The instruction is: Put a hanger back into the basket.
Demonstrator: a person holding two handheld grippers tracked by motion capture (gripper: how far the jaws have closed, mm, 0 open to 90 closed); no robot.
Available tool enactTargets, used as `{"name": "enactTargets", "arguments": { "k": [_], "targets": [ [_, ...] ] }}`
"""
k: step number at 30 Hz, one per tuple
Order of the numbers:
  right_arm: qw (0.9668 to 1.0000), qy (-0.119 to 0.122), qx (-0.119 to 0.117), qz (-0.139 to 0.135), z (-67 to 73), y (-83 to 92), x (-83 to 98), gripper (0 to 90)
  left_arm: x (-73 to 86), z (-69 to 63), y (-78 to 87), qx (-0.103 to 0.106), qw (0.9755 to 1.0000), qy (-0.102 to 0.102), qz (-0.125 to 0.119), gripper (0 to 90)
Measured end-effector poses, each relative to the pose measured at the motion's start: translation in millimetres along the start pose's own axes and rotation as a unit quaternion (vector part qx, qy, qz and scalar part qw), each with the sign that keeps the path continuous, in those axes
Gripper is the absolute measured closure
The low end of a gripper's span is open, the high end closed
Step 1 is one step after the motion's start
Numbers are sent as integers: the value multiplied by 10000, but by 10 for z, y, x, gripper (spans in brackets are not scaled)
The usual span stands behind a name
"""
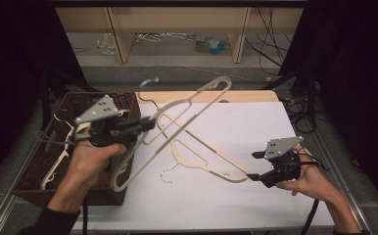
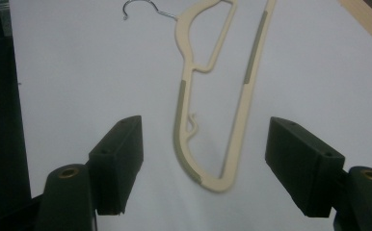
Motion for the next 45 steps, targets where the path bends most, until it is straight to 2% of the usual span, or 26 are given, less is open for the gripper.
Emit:
{"name": "enactTargets", "arguments": {
  "k": [1, 2, 3, 4, 5, 6, 9, 10, 11, 12, 13, 14, 15, 16, 17, 21, 22, 29, 34, 38, 44, 45],
  "targets": [
    [10000, 3, -15, 49, 16, -31, 11, 300, -80, 113, 153, -166, 9999, 22, -30, 859],
    [10000, 7, -30, 40, 24, -43, 14, 300, -80, 113, 153, -166, 9999, 22, -30, 859],
    [10000, 12, -35, 48, 28, -51, 19, 300, -122, 260, 313, -364, 9992, 160, -105, 859],
    [10000, 22, -47, 51, 32, -58, 25, 300, -131, 341, 392, -470, 9986, 193, -140, 859],
    [10000, 22, -47, 51, 32, -58, 25, 300, -131, 341, 392, -470, 9986, 193, -140, 859],
    [9999, 11, -78, 69, 37, -69, 40, 300, -125, 509, 543, -675, 9972, 276, -185, 859],
    [9998, 9, -125, 152, 39, -90, 75, 300, -71, 761, 740, -1021, 9938, 372, -250, 859],
    [9998, 9, -125, 152, 39, -90, 75, 300, -71, 761, 740, -1021, 9938, 372, -250, 859],
    [9998, -13, -106, 161, 39, -102, 86, 300, -44, 841, 802, -1124, 9928, 361, -222, 859],
    [9997, -8, -143, 197, 43, -119, 104, 301, 16, 992, 914, -1333, 9904, 306, -184, 859],
    [9997, -24, -131, 225, 45, -125, 112, 301, 55, 1063, 965, -1416, 9892, 351, -149, 859],
    [9997, -24, -131, 225, 45, -125, 112, 301, 55, 1063, 965, -1416, 9892, 351, -149, 859],
    [9997, 14, -135, 217, 42, -139, 116, 301, 143, 1191, 1047, -1547, 9871, 398, -59, 859],
    [9997, 23, -143, 216, 43, -142, 117, 301, 191, 1246, 1077, -1609, 9862, 385, 28, 859],
    [9996, -5, -150, 246, 49, -140, 120, 301, 191, 1246, 1077, -1609, 9862, 385, 28, 859],
    [9995, 11, -185, 261, 55, -142, 129, 302, 358, 1402, 1171, -1685, 9847, 345, 264, 859],
    [9995, 17, -187, 261, 54, -144, 131, 302, 419, 1455, 1211, -1675, 9850, 268, 320, 859],
    [9992, 27, -210, 328, 60, -152, 154, 303, 598, 1565, 1261, -1666, 9844, 160, 544, 859],
    [9992, 15, -232, 325, 65, -143, 162, 303, 779, 1628, 1262, -1544, 9843, 68, 851, 859],
    [9991, 42, -263, 324, 60, -143, 173, 303, 884, 1658, 1293, -1502, 9839, 103, 963, 859],
    [9990, 56, -261, 363, 63, -155, 195, 303, 981, 1691, 1363, -1520, 9842, 237, 871, 859],
    [9990, 81, -268, 362, 61, -158, 197, 303, 1036, 1701, 1383, -1535, 9835, 292, 909, 859]
  ]
}}
Point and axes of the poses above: each handheld gripper's, and its own axes: y roughly backward along the jaws, x roughly out of its underside, z roughly to its left, the point moved 6 cm from there along -y, roughly forward along the jaws, and after that the axes turned 9 degrees about x, right-handed, at the moved point
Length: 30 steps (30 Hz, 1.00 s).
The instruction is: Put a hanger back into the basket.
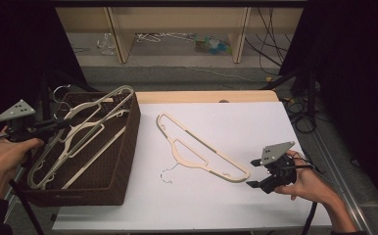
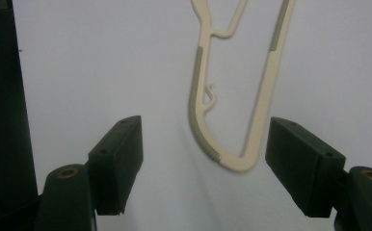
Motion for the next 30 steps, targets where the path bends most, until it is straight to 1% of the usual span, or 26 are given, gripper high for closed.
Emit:
{"name": "enactTargets", "arguments": {
  "k": [1, 2, 7, 8, 9, 10, 11, 12, 13, 14, 15, 16, 17, 18, 19, 20, 21, 22, 23, 24, 25, 26, 27, 28, 29, 30],
  "targets": [
    [10000, -2, -2, 6, 1, -2, 2, 303, 0, 0, 0, 0, 10000, 0, 0, 859],
    [10000, -25, 0, 15, 5, -5, 3, 303, 56, 17, -15, 24, 10000, 57, 57, 859],
    [10000, 13, -35, 65, 18, -22, 7, 303, 191, 24, -126, 122, 9994, 238, 242, 858],
    [10000, 29, -47, 60, 19, -27, 6, 303, 217, 30, -147, 97, 9991, 262, 307, 858],
    [10000, 31, -47, 71, 20, -29, 8, 303, 241, 39, -176, 103, 9989, 320, 321, 858],
    [10000, 28, -48, 82, 21, -30, 10, 303, 241, 39, -176, 103, 9989, 320, 321, 857],
    [10000, 28, -48, 82, 21, -30, 10, 303, 271, 55, -198, 69, 9985, 372, 406, 857],
    [9999, 24, -49, 100, 22, -31, 15, 302, 299, 72, -226, 31, 9981, 450, 428, 855],
    [9999, 24, -49, 100, 22, -31, 15, 302, 328, 89, -248, -26, 9975, 493, 502, 854],
    [9999, 27, -44, 103, 19, -31, 18, 302, 391, 117, -302, -171, 9961, 528, 691, 853],
    [9999, 14, -39, 104, 17, -30, 19, 302, 391, 117, -302, -171, 9961, 528, 691, 847],
    [9999, 12, -38, 101, 16, -32, 19, 302, 424, 136, -316, -243, 9949, 500, 847, 840],
    [9999, 21, -26, 97, 15, -36, 18, 302, 479, 166, -347, -407, 9923, 685, 946, 829],
    [9999, 18, -22, 103, 17, -40, 18, 301, 503, 187, -351, -502, 9913, 728, 974, 823],
    [9999, 18, -22, 103, 17, -40, 18, 301, 503, 187, -351, -502, 9913, 728, 974, 818],
    [9999, 53, -21, 98, 16, -54, 14, 301, 529, 220, -332, -559, 9901, 736, 1053, 810],
    [9999, 53, -21, 98, 16, -54, 14, 301, 548, 254, -312, -661, 9888, 804, 1072, 810],
    [9999, 55, 1, 104, 16, -62, 13, 301, 566, 299, -287, -823, 9869, 823, 1115, 802],
    [9999, 47, 3, 132, 19, -76, 13, 301, 589, 342, -264, -1069, 9832, 977, 1115, 794],
    [9998, 29, -3, 172, 27, -80, 17, 301, 594, 363, -254, -1187, 9817, 1023, 1084, 790],
    [9998, 46, 9, 179, 27, -90, 17, 300, 593, 379, -242, -1343, 9797, 1059, 1044, 761],
    [9998, 46, 9, 179, 27, -90, 17, 300, 593, 379, -242, -1343, 9797, 1059, 1044, 707],
    [9998, 63, -15, 162, 33, -105, 16, 300, 596, 387, -233, -1451, 9775, 1132, 1028, 682],
    [9998, 63, -15, 162, 33, -105, 16, 300, 593, 385, -222, -1524, 9765, 1176, 973, 682],
    [9998, 39, -31, 200, 43, -124, 26, 300, 581, 364, -191, -1616, 9743, 1308, 871, 626],
    [9998, 39, -31, 200, 43, -124, 26, 300, 581, 364, -191, -1616, 9743, 1308, 871, 579]
  ]
}}
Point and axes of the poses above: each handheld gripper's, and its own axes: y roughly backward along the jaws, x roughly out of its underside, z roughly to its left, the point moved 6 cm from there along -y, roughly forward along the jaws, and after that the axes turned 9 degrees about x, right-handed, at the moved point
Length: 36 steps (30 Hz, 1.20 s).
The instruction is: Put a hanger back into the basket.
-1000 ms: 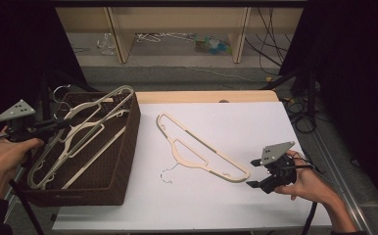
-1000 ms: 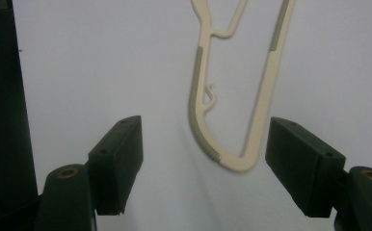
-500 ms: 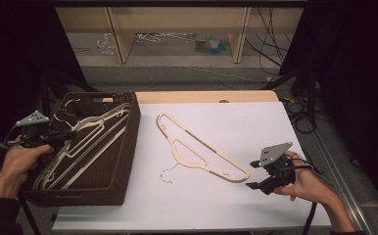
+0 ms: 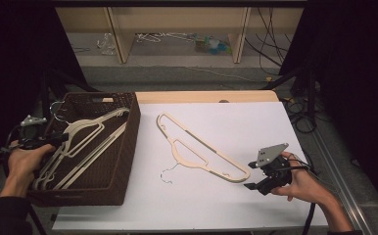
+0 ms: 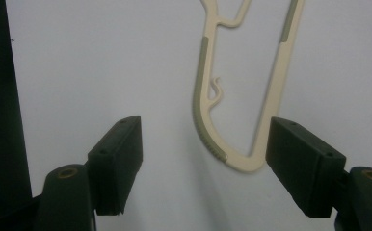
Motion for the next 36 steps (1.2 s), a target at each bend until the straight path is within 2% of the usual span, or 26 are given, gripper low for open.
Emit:
{"name": "enactTargets", "arguments": {
  "k": [1, 4, 5, 6, 7, 8, 9, 10, 11, 12, 13, 14, 15, 16, 17, 18, 21, 22, 23, 24, 25, 27, 28, 30, 33, 36],
  "targets": [
    [10000, -15, 8, 21, 0, -29, 8, 301, -13, -16, 10, -68, 9998, 136, -145, 564],
    [10000, -67, 63, 34, -12, -55, 9, 302, -39, -106, 108, 28, 9995, 27, -328, 548],
    [9998, -121, 145, 58, -25, -76, 10, 303, -55, -227, 186, 160, 9988, -32, -461, 523],
    [9997, -156, 181, 48, -33, -84, 8, 303, -55, -227, 186, 160, 9988, -32, -461, 500],
    [9995, -218, 210, 35, -40, -91, 4, 303, -63, -393, 265, 400, 9970, -38, -656, 488],
    [9995, -218, 210, 35, -40, -91, 4, 303, -63, -393, 265, 400, 9970, -38, -656, 483],
    [9991, -309, 292, -10, -54, -109, -1, 303, -61, -595, 347, 684, 9946, -141, -771, 474],
    [9989, -348, 311, -22, -59, -117, -4, 303, -59, -704, 388, 837, 9929, -197, -823, 466],
    [9989, -348, 311, -22, -59, -117, -4, 303, -59, -704, 388, 837, 9929, -197, -823, 452],
    [9984, -373, 417, -42, -76, -128, -7, 303, -60, -931, 458, 1095, 9892, -273, -939, 436],
    [9984, -373, 417, -42, -76, -128, -7, 303, -60, -931, 458, 1095, 9892, -273, -939, 425],
    [9979, -435, 464, -83, -83, -124, -13, 303, -59, -1048, 487, 1200, 9873, -335, -987, 417],
    [9973, -508, 512, -140, -91, -119, -21, 303, -50, -1297, 536, 1419, 9826, -489, -1097, 412],
    [9966, -586, 545, -186, -98, -112, -23, 303, -50, -1297, 536, 1419, 9826, -489, -1097, 408],
    [9957, -655, 576, -299, -111, -114, -29, 303, -37, -1423, 556, 1542, 9799, -571, -1128, 398],
    [9948, -724, 608, -368, -126, -113, -26, 303, 5, -1677, 577, 1751, 9750, -741, -1150, 385],
    [9925, -922, 698, -401, -149, -128, 3, 300, 102, -2044, 562, 2060, 9660, -1036, -1169, 348],
    [9918, -969, 727, -395, -155, -135, 13, 298, 148, -2160, 546, 2210, 9627, -1083, -1120, 331],
    [9914, -993, 759, -396, -166, -137, 22, 292, 148, -2160, 546, 2210, 9627, -1083, -1120, 306],
    [9909, -1038, 756, -406, -164, -141, 28, 290, 240, -2376, 512, 2463, 9561, -1144, -1104, 291],
    [9909, -1038, 756, -406, -164, -141, 28, 290, 240, -2376, 512, 2463, 9561, -1144, -1104, 287],
    [9916, -1020, 724, -341, -160, -131, 43, 286, 367, -2605, 455, 2680, 9493, -1274, -1038, 260],
    [9916, -1020, 724, -341, -160, -131, 43, 286, 367, -2605, 455, 2680, 9493, -1274, -1038, 253],
    [9906, -1046, 794, -382, -152, -151, 33, 285, 484, -2764, 377, 2780, 9461, -1346, -973, 222],
    [9907, -1056, 780, -350, -140, -172, 27, 286, 552, -2839, 335, 2803, 9462, -1332, -916, 186],
    [9906, -1050, 811, -341, -149, -190, 24, 286, 642, -2930, 279, 2868, 9440, -1377, -875, 177]
  ]
}}
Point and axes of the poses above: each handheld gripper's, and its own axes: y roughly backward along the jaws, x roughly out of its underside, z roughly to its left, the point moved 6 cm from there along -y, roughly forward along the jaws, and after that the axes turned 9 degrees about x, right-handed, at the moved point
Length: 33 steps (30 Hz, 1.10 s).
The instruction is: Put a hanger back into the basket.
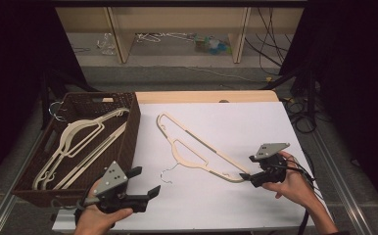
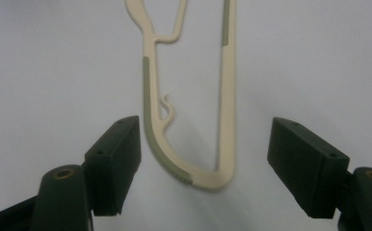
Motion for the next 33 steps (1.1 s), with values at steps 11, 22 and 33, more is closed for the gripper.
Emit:
{"name": "enactTargets", "arguments": {
  "k": [11, 22, 33],
  "targets": [
    [9994, -266, 143, 177, -97, -248, -72, 323, 260, -98, -227, 188, 9996, -166, 93, 168],
    [9972, -467, 109, 569, -220, -624, -227, 421, 380, -75, -270, 221, 9992, -159, 301, 169],
    [9928, -248, -168, 1157, -107, -993, -373, 590, 397, -72, -263, 290, 9990, -132, 322, 177]
  ]
}}
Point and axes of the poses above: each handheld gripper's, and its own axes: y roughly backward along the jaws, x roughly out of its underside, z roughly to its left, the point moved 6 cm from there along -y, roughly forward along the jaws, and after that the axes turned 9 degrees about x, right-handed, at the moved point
